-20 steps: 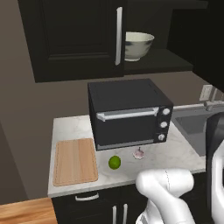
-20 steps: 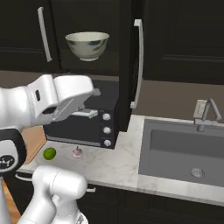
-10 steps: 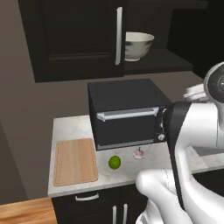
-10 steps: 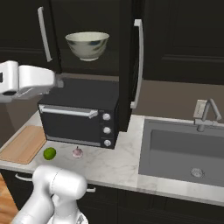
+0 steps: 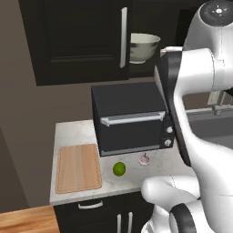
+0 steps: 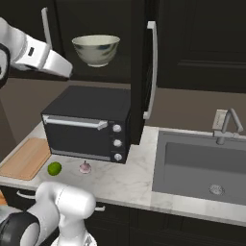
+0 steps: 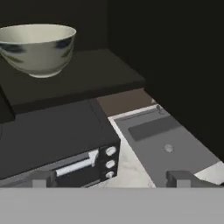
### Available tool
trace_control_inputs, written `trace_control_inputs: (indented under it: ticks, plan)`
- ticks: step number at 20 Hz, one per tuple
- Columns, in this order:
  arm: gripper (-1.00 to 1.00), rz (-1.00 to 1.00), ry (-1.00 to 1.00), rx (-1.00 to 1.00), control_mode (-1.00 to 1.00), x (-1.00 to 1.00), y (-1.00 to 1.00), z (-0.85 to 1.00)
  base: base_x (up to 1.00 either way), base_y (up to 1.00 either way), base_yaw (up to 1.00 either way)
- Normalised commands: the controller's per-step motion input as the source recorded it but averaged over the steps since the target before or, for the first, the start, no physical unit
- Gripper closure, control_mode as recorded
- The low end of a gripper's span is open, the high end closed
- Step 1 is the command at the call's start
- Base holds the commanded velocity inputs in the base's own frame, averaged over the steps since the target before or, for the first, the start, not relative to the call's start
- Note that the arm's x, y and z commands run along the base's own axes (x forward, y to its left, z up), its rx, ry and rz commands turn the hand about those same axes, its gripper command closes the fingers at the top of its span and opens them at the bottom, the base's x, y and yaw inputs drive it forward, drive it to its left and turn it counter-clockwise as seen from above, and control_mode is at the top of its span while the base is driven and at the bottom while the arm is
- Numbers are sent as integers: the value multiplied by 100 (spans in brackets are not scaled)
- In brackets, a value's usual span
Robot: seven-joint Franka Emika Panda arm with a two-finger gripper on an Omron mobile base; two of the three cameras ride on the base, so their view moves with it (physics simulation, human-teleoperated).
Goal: Open the cabinet. Place the bowl and condiment on the counter. Then place the lime and garlic on the cutting board.
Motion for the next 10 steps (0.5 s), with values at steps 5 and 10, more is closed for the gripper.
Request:
trace_control_inputs:
  ticks: [5,10]
  plan:
    - [-100,0,-14,12,-100,89,91,0,0,0,0]
    - [-100,1,0,-2,-100,28,86,0,0,0,0]
